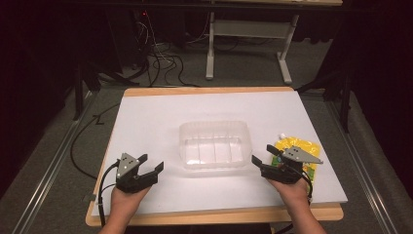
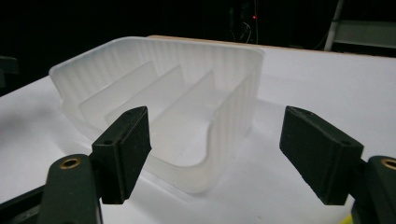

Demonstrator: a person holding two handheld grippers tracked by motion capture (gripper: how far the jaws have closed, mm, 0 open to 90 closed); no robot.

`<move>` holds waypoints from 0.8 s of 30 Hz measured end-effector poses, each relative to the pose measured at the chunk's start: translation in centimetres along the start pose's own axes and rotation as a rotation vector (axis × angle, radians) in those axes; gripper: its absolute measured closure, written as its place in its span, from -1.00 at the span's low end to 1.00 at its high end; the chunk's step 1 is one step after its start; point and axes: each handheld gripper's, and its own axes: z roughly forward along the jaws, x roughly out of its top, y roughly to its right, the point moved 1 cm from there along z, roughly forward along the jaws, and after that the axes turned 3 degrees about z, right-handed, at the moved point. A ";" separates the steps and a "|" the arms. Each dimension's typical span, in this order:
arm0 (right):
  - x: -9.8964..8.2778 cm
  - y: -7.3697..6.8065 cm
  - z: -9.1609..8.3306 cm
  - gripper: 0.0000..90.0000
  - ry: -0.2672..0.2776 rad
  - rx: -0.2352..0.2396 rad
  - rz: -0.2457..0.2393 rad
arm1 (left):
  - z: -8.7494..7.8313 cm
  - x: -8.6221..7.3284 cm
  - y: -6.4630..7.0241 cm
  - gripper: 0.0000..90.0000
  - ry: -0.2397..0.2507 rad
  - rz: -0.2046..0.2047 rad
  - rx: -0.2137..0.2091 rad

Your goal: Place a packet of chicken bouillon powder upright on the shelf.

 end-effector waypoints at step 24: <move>-3.1 10.3 -7.7 0.65 -0.082 -0.435 0.123 | 2.3 0.5 1.8 -0.19 -0.018 0.075 -0.015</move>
